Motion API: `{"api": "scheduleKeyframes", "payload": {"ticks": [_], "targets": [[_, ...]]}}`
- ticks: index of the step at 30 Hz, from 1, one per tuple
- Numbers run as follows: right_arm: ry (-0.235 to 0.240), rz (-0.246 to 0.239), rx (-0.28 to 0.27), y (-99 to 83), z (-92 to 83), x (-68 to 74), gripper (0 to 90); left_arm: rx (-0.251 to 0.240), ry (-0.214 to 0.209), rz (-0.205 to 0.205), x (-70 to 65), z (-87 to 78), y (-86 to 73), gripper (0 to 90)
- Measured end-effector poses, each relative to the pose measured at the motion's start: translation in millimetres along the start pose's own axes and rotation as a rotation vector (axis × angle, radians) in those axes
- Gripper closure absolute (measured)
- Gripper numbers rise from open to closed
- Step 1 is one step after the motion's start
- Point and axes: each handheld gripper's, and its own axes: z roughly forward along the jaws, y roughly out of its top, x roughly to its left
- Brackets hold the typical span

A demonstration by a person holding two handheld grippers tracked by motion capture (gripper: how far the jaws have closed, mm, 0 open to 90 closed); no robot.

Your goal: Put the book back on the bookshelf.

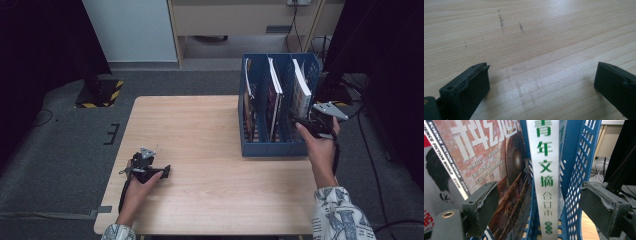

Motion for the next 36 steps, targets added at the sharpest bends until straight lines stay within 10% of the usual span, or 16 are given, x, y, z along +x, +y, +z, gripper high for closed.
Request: {"api": "scheduleKeyframes", "payload": {"ticks": [36], "targets": [[0.075,-0.027,0.027,-16.3,-29.8,6.4,6.8,0.000,0.001,-0.001,-0.1,0.0,0.0,0.0]]}}
